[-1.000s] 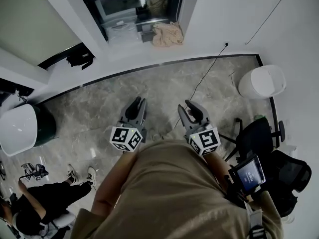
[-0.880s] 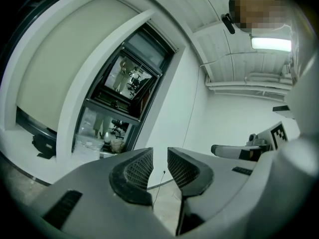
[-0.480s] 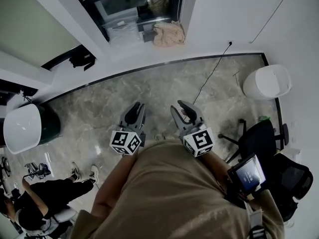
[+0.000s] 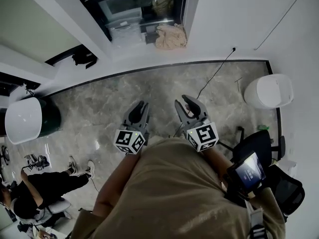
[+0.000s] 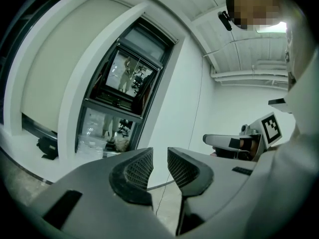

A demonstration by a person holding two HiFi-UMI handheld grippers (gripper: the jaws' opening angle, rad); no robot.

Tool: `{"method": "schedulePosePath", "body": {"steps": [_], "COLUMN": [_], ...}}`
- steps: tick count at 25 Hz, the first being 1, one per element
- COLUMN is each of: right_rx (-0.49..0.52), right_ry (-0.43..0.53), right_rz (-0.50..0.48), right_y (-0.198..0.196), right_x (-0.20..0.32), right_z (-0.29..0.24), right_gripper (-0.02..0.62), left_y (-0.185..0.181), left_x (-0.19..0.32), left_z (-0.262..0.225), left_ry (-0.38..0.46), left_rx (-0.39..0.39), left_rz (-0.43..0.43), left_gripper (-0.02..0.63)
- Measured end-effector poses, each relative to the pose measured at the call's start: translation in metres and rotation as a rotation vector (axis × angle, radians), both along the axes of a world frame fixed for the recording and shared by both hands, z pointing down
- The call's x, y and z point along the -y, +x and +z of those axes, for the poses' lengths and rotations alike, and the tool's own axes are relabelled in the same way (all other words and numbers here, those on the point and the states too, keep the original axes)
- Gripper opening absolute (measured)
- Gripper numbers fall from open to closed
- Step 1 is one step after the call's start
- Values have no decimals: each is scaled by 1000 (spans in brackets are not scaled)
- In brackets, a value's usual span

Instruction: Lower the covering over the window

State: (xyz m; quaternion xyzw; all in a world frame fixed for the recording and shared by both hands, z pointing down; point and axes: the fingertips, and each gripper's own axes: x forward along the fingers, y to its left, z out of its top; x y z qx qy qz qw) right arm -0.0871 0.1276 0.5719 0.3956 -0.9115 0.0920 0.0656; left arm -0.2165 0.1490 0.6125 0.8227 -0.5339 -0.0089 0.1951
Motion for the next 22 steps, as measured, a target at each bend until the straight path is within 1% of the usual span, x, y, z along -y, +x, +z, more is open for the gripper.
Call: {"method": "schedulePosePath", "body": {"steps": [2, 6, 14, 22], "right_rx": [0, 11, 26, 31], "right_ry": [11, 32, 53, 59], "right_rz": [4, -2, 27, 39], "right_y": [-2, 2, 18, 25], "right_x": [-2, 9, 17, 24], "right_z": [-1, -9, -11, -13], "right_gripper": [121, 121, 121, 121], "left_y": [-5, -7, -8, -2], "left_x": [-5, 4, 9, 11], "left_z": [1, 1, 2, 1], "left_ry": [7, 6, 20, 23], "left_rx": [-1, -4, -1, 13], "left_rz": [-13, -47, -74, -57], "left_gripper": [101, 101, 101, 101]}}
